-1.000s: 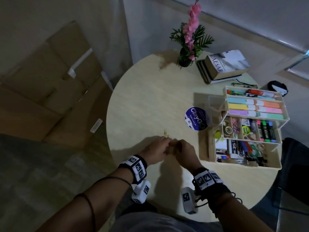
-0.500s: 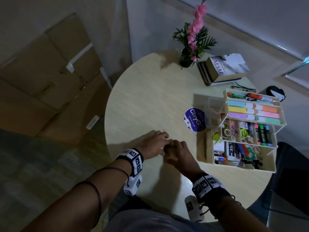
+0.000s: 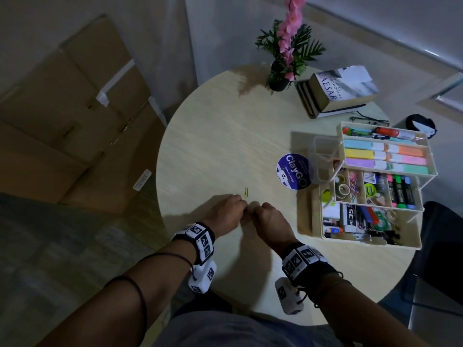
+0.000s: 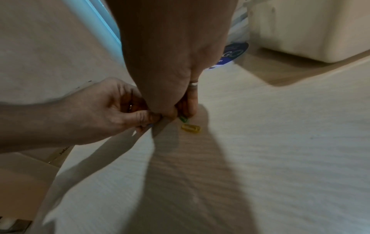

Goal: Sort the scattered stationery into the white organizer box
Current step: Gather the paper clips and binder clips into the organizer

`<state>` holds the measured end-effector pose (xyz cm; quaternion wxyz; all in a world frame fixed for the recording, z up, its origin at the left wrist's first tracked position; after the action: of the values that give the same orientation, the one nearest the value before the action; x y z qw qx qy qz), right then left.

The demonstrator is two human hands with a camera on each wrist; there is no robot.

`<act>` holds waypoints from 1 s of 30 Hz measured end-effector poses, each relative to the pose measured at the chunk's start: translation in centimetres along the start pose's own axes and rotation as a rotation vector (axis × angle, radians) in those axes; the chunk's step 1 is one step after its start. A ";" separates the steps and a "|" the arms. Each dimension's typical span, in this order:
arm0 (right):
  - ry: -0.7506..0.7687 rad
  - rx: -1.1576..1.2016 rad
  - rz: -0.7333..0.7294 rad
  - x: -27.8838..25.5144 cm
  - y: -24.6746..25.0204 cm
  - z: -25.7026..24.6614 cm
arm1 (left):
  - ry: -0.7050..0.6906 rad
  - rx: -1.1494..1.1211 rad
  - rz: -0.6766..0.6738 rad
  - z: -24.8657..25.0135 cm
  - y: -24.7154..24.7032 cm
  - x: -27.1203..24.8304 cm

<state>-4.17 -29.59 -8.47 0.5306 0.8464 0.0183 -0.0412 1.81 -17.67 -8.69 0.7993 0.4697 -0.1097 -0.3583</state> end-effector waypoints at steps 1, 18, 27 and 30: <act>0.003 -0.015 -0.005 0.0 0.0 0.2 | 0.031 -0.034 0.014 -0.4 0.2 0.0; -0.752 1.473 0.117 -1.6 4.2 2.3 | 0.137 -0.721 0.110 6.3 4.4 1.9; -0.982 1.832 0.085 -1.4 3.8 1.7 | -0.180 -0.369 0.213 10.1 5.6 1.5; -0.935 1.827 0.056 -1.3 3.9 2.0 | -0.239 -0.432 0.253 9.4 6.8 1.2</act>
<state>-5.29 -33.04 -5.68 -0.3617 0.8265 -0.2484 -0.3526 1.02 -22.75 1.79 0.9007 0.2255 -0.1821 -0.3235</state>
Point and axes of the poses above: each hand's wrist, its own x-axis towards the middle knuckle, its own y-axis out of the back of the hand, z = x × y, the point moved 6 cm from there along x, towards the middle knuckle, and after that the axes turned 7 degrees about z, right-handed, at the moved point
